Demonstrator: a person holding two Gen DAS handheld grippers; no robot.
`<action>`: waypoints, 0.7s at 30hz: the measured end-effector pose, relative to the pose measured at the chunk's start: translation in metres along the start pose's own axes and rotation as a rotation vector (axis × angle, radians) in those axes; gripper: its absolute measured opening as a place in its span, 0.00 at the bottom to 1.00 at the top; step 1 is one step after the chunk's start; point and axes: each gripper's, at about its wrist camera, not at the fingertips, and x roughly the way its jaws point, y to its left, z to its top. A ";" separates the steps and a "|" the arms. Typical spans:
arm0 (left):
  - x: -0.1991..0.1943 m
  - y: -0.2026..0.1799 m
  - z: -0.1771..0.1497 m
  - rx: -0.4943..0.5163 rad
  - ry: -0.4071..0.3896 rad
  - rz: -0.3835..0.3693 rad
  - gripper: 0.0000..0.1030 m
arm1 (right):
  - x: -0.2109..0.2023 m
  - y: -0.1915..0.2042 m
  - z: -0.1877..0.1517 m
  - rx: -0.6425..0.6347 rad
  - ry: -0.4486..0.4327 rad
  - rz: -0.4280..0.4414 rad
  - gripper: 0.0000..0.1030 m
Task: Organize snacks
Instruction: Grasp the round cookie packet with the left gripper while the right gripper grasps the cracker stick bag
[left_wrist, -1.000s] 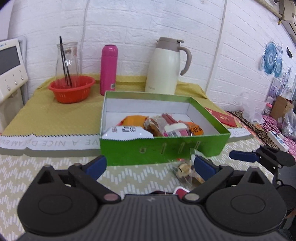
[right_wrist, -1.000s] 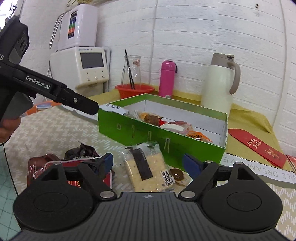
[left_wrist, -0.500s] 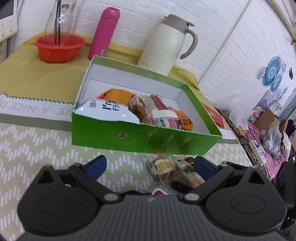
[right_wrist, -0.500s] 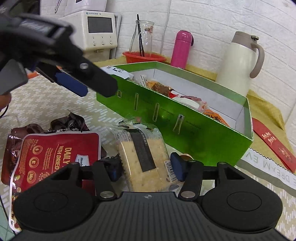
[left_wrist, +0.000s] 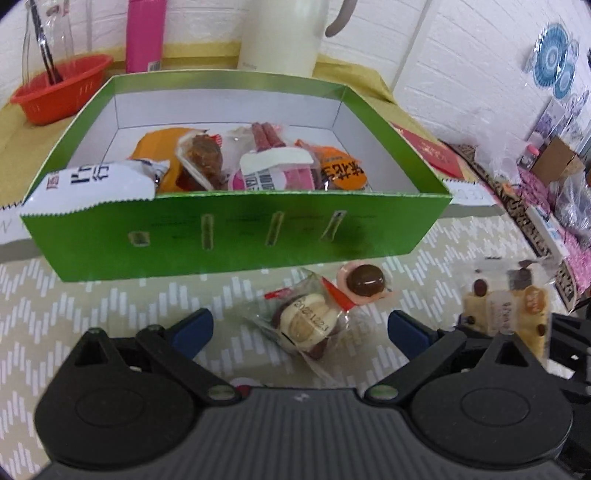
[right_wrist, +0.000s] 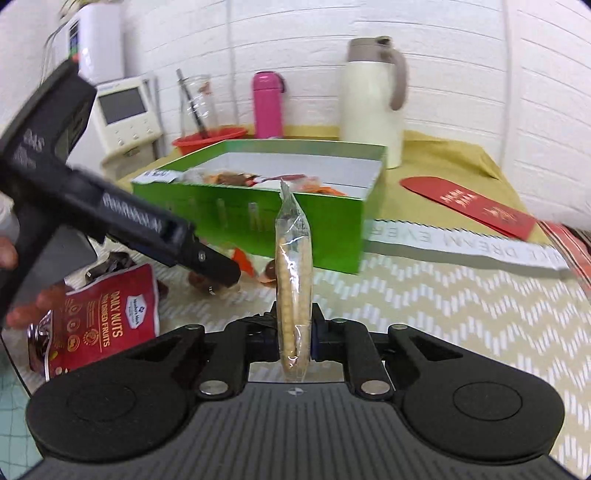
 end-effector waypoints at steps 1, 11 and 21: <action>0.003 -0.004 0.000 0.027 0.001 0.020 0.97 | -0.002 -0.002 -0.001 0.013 -0.004 -0.002 0.22; 0.001 -0.009 -0.011 0.162 -0.067 0.092 0.71 | -0.019 0.003 -0.007 0.028 -0.083 -0.022 0.22; -0.043 -0.004 -0.028 0.158 -0.202 0.131 0.67 | -0.030 0.013 -0.004 0.047 -0.147 -0.058 0.22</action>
